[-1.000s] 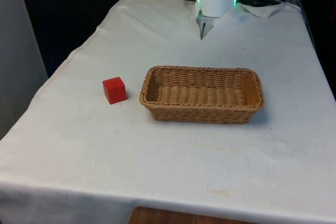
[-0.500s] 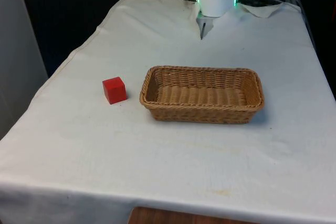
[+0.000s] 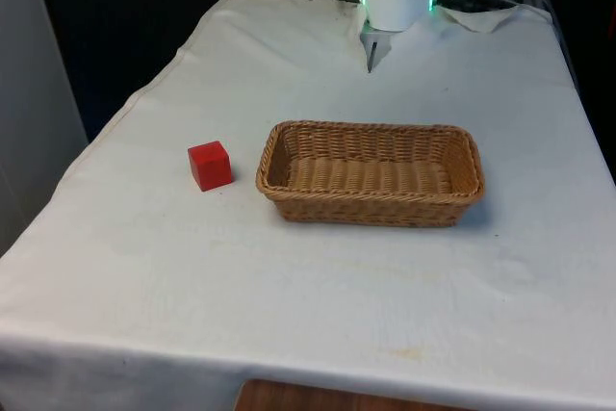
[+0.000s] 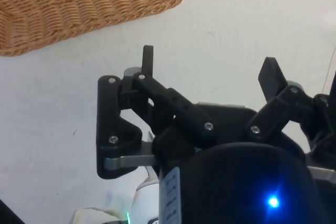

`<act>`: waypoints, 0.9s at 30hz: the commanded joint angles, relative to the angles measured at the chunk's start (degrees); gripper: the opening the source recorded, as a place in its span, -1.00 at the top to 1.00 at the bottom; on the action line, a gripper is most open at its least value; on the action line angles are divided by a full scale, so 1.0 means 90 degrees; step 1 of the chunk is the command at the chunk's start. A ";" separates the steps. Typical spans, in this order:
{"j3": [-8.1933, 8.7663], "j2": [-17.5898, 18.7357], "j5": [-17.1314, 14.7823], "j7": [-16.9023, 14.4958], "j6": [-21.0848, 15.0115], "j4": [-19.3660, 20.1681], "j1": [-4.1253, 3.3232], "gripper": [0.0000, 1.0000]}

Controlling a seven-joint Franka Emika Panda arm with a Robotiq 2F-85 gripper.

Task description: Pick up the cube and place it into the basket.

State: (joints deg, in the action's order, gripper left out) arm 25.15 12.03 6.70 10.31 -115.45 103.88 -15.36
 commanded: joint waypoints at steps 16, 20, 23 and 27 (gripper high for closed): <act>0.0038 0.0191 0.0000 0.0649 -0.0446 0.0115 0.0013 -1.00; 0.0070 0.0267 0.0006 0.0815 -0.0719 0.0242 0.0013 -1.00; 0.0089 0.0306 0.0006 0.0872 -0.0821 0.0286 0.0013 -1.00; 0.0134 0.0427 -0.0006 0.1012 -0.1101 0.0407 0.0025 -1.00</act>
State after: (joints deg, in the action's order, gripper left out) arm 26.24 15.58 6.70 19.02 -124.10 107.20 -15.24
